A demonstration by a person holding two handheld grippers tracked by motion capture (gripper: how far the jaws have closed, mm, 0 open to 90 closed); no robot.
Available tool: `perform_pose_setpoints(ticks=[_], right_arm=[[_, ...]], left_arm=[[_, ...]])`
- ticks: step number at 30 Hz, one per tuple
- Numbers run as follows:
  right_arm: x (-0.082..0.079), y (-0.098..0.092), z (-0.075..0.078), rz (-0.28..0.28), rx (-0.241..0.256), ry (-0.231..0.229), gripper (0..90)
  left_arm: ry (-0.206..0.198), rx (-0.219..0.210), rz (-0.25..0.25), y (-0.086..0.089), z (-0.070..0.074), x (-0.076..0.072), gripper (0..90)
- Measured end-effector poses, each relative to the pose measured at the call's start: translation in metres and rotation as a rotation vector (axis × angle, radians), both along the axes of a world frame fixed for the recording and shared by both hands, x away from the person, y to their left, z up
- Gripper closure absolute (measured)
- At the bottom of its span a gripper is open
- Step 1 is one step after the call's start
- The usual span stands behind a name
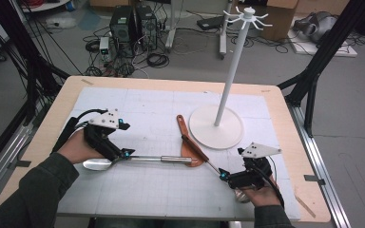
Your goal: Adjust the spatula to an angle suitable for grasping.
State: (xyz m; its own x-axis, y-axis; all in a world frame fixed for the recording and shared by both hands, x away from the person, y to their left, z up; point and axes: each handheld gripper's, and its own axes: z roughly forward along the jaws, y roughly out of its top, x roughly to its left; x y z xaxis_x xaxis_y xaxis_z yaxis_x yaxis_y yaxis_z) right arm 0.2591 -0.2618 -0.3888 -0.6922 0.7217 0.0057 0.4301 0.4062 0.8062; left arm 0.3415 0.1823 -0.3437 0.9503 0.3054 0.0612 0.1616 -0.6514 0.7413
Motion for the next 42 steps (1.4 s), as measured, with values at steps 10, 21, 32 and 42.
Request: perform_pose_setpoints(ticks=[10,21,32,42], right_arm=[[0.003,0.003,-0.002,0.022,-0.002,0.000,0.4],[0.003,0.003,-0.003,0.028,-0.006,0.006,0.4],[0.002,0.006,-0.004,0.046,-0.021,0.011,0.4],[0.003,0.006,-0.005,0.048,-0.018,0.016,0.4]], left_arm=[[0.050,0.155,-0.033,-0.024,-0.035,0.018,24.1],[0.085,0.215,-0.122,-0.042,-0.058,0.022,37.1],[0.115,0.271,-0.149,-0.050,-0.069,0.022,47.5],[0.146,0.275,-0.168,-0.054,-0.075,0.025,59.2]])
